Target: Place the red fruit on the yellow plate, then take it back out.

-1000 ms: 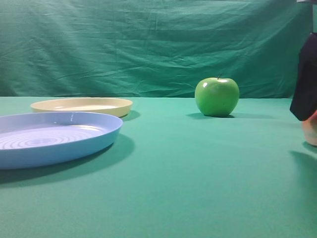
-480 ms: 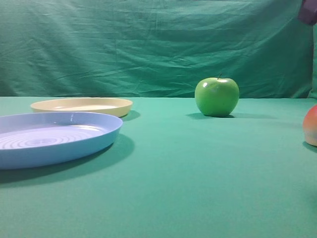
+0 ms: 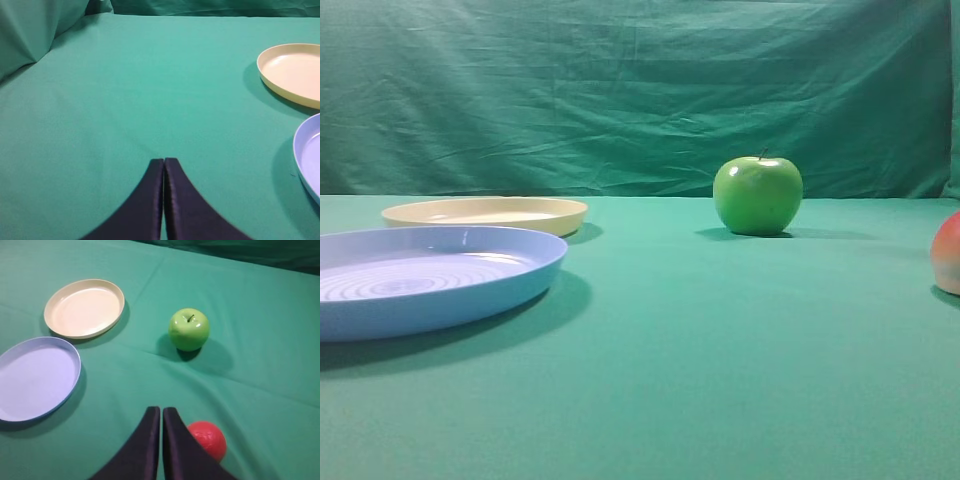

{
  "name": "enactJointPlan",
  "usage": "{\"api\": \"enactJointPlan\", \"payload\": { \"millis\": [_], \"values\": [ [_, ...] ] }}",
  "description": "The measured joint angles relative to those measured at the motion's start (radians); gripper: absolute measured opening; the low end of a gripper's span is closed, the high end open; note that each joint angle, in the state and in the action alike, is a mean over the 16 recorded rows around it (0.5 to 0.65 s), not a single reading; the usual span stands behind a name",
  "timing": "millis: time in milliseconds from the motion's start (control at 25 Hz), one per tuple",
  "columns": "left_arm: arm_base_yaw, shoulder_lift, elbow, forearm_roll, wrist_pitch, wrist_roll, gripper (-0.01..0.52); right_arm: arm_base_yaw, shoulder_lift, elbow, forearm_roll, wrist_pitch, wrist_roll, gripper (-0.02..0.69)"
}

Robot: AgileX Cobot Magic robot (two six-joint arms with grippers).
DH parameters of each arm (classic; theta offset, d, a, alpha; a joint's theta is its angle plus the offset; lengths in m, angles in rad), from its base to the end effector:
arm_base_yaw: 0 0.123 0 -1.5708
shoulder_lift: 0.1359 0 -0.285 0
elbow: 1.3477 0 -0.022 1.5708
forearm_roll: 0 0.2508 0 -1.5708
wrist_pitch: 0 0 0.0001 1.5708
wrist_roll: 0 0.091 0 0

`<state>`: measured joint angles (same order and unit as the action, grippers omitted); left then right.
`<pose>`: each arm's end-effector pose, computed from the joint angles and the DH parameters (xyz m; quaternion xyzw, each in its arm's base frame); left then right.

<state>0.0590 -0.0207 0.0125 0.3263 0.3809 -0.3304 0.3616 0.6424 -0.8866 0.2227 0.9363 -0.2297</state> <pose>0.0508 0.0139 0.1776 -0.0699 0.7913 0.0574 0.6047 0.0890 0.0510 0.3754 -0.2404 0.8468 0.1400 0.4533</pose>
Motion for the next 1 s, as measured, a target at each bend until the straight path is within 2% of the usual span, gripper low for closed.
{"api": "enactJointPlan", "payload": {
  "millis": [240, 440, 720, 1000],
  "values": [
    [0.0, 0.0, 0.0, 0.0, 0.0, 0.0, 0.0, -0.001, -0.093, 0.0, -0.008, 0.018, 0.0, 0.0],
    [0.0, 0.0, 0.0, 0.0, 0.0, 0.0, 0.0, -0.028, -0.145, 0.02, -0.035, -0.026, 0.001, 0.0],
    [0.0, 0.0, 0.0, 0.0, 0.0, 0.0, 0.0, -0.121, -0.245, 0.143, -0.081, -0.169, -0.001, 0.0],
    [0.0, 0.0, 0.0, 0.0, 0.0, 0.0, 0.0, -0.232, -0.407, 0.383, -0.1, -0.358, -0.003, 0.0]
  ]
}}
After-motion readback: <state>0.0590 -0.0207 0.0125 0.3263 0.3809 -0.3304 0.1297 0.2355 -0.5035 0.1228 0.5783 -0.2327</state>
